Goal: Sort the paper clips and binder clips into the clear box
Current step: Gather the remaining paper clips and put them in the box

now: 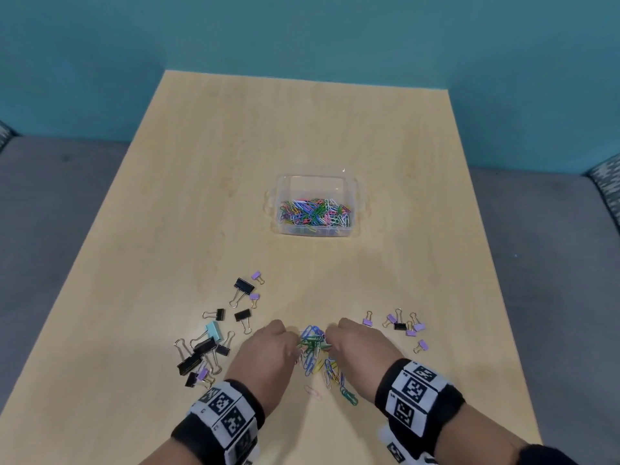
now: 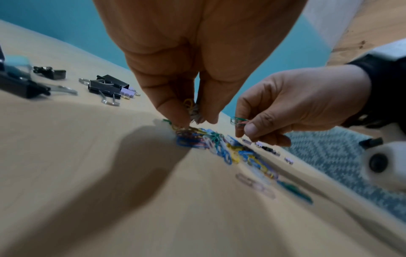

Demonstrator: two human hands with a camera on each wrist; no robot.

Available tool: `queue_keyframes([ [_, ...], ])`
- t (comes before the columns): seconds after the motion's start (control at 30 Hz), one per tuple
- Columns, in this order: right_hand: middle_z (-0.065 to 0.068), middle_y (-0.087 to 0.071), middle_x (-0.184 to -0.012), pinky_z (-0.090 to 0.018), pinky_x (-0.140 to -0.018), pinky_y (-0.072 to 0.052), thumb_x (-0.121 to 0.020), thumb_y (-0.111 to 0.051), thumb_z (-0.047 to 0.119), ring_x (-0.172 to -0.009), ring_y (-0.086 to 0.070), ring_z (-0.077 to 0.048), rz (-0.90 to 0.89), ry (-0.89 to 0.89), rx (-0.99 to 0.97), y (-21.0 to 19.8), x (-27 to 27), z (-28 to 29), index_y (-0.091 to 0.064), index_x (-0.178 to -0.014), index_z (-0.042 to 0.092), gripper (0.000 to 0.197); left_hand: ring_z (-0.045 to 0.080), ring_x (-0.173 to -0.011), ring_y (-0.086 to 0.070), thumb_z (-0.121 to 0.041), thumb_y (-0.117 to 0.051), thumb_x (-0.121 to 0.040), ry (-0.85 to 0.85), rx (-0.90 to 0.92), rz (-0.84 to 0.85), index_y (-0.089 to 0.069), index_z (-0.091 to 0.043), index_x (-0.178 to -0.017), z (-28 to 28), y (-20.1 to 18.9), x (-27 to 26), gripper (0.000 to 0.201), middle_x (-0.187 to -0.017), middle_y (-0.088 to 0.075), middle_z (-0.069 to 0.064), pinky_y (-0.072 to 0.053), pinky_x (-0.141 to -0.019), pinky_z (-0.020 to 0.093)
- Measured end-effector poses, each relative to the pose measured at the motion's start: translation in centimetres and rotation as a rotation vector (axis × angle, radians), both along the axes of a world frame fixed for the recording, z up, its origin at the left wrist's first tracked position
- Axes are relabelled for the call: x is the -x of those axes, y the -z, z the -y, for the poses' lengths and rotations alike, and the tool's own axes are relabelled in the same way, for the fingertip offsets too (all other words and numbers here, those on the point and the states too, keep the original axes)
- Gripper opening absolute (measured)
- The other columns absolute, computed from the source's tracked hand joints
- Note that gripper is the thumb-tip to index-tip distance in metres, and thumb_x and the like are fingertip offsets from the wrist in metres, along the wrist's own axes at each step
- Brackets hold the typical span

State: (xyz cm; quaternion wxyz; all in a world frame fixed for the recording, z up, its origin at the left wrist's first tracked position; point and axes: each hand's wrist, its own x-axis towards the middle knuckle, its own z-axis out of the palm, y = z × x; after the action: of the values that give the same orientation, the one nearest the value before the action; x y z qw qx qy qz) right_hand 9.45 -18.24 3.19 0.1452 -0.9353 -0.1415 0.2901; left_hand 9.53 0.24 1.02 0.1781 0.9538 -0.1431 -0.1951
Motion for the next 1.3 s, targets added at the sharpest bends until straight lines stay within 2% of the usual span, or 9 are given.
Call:
queue_keyframes([
  [0.13,-0.002,-0.051,-0.086,-0.035,-0.067,-0.04,-0.096,-0.045,0.024,-0.077,-0.051,-0.025,-0.004,0.037,-0.122,-1.3,-2.7,0.9,-0.053,-0.087,0.014,0.016,0.016,-0.076,-0.054,-0.035,-0.052,-0.091,-0.036,0.14,-0.07,-0.066,-0.021,-0.086,0.4,-2.4,-2.7,0.02,-0.083,-0.051,-0.005,-0.043,-0.069,0.032],
  [0.4,-0.005,-0.053,-0.074,-0.036,-0.059,-0.037,-0.089,-0.053,0.022,-0.07,-0.05,-0.028,0.293,0.22,-0.133,-4.3,-15.5,2.9,-0.042,-0.065,0.02,0.027,0.028,-0.084,-0.058,-0.029,-0.062,-0.086,-0.111,0.21,0.193,-0.07,-0.014,-0.092,2.3,-6.7,-15.4,0.017,-0.088,-0.06,0.01,-0.034,-0.065,0.03],
  [0.6,-0.007,-0.06,-0.099,-0.035,-0.075,-0.045,-0.088,-0.058,0.028,-0.092,-0.056,-0.028,0.267,0.31,-0.082,-4.4,-19.9,2.3,-0.063,-0.101,0.018,0.018,0.023,-0.097,-0.059,-0.032,-0.062,-0.086,-0.163,0.188,0.125,-0.067,-0.02,-0.112,3.8,-6.6,-20.8,0.028,-0.106,-0.064,0.004,-0.043,-0.081,0.028],
  [0.67,-0.009,-0.055,-0.111,-0.037,-0.083,-0.046,-0.088,-0.06,0.03,-0.098,-0.055,-0.029,0.281,0.343,-0.099,-4.1,-18.7,2.6,-0.06,-0.115,0.017,0.03,0.021,-0.1,-0.06,-0.031,-0.062,-0.085,-0.176,0.184,0.099,-0.063,-0.022,-0.119,3.1,-6.1,-20.1,0.035,-0.114,-0.064,0.004,-0.045,-0.087,0.03],
  [0.8,-0.011,-0.054,-0.106,-0.038,-0.082,-0.046,-0.09,-0.052,0.021,-0.097,-0.055,-0.031,0.353,0.296,-0.177,-3.3,-11.9,3.2,-0.059,-0.112,0.012,0.025,0.021,-0.095,-0.06,-0.026,-0.059,-0.087,-0.209,0.266,0.178,-0.063,-0.02,-0.118,1.0,-5.0,-14.4,0.032,-0.107,-0.063,0.005,-0.041,-0.08,0.025],
  [0.93,-0.005,-0.054,-0.108,-0.04,-0.083,-0.046,-0.092,-0.043,0.02,-0.1,-0.053,-0.027,0.203,0.08,-0.153,-1.8,-3.9,1.8,-0.053,-0.115,0.017,0.025,0.021,-0.109,-0.056,-0.025,-0.056,-0.086,0.009,0.269,0.061,-0.061,-0.017,-0.121,0.2,-2.9,-5.9,0.036,-0.12,-0.059,0.004,-0.04,-0.096,0.029],
  [1.07,-0.007,-0.04,-0.136,-0.036,-0.107,-0.034,-0.091,-0.044,0.015,-0.129,-0.035,-0.026,0.128,0.05,-0.113,1.3,1.8,0.8,-0.039,-0.135,0.013,0.044,0.03,-0.128,-0.041,-0.027,-0.042,-0.091,0.151,0.116,0.014,-0.051,-0.018,-0.13,0.1,0.0,-0.5,0.042,-0.14,-0.046,0.005,-0.037,-0.106,0.038],
  [1.17,-0.009,-0.031,-0.146,-0.038,-0.113,-0.028,-0.088,-0.043,0.014,-0.139,-0.024,-0.028,0.16,-0.001,-0.059,3.0,4.1,0.1,-0.032,-0.14,0.011,0.053,0.025,-0.111,-0.057,-0.029,-0.037,-0.084,0.287,0.082,0.129,-0.062,-0.02,-0.114,0.2,0.5,0.4,0.04,-0.12,-0.062,-0.001,-0.046,-0.096,0.031],
  [1.3,-0.004,-0.049,-0.129,-0.031,-0.098,-0.043,-0.08,-0.057,0.014,-0.12,-0.046,-0.026,0.254,0.042,-0.11,2.0,5.9,1.1,-0.049,-0.127,0.016,0.048,0.022,-0.099,-0.06,-0.033,-0.049,-0.077,0.172,0.185,0.143,-0.064,-0.022,-0.107,-1.9,0.3,1.6,0.035,-0.111,-0.064,-0.002,-0.044,-0.09,0.029],
])
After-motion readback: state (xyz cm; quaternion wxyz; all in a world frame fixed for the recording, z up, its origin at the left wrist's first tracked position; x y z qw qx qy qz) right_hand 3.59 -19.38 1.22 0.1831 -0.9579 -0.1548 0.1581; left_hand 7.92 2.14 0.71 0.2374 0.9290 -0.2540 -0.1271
